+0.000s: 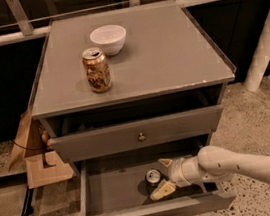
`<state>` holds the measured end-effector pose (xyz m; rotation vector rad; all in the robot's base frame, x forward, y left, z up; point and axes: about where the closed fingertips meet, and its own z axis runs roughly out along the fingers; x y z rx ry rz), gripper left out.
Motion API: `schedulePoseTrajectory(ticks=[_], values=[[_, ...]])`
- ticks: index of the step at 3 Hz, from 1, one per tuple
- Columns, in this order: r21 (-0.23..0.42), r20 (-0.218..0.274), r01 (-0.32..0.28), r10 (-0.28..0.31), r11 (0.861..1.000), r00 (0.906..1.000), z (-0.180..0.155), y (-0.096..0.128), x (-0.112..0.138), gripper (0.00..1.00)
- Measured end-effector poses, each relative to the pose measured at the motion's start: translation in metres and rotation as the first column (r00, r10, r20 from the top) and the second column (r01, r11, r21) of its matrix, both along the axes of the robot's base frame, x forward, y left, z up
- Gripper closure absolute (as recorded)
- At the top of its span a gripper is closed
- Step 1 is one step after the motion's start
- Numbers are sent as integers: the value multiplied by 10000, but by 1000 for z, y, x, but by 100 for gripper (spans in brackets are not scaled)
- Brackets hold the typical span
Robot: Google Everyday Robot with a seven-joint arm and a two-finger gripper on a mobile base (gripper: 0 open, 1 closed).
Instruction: Pick green can from middle drawer and place on counter
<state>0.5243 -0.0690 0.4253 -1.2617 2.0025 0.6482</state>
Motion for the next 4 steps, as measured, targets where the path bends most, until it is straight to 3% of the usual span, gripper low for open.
schedulePoseTrajectory(ticks=[1, 2, 4], values=[[251, 21, -49, 49, 9997, 10000, -4, 6, 1, 15], [266, 23, -53, 53, 9996, 10000, -5, 7, 1, 32], [266, 22, -55, 54, 9996, 10000, -5, 7, 1, 78]])
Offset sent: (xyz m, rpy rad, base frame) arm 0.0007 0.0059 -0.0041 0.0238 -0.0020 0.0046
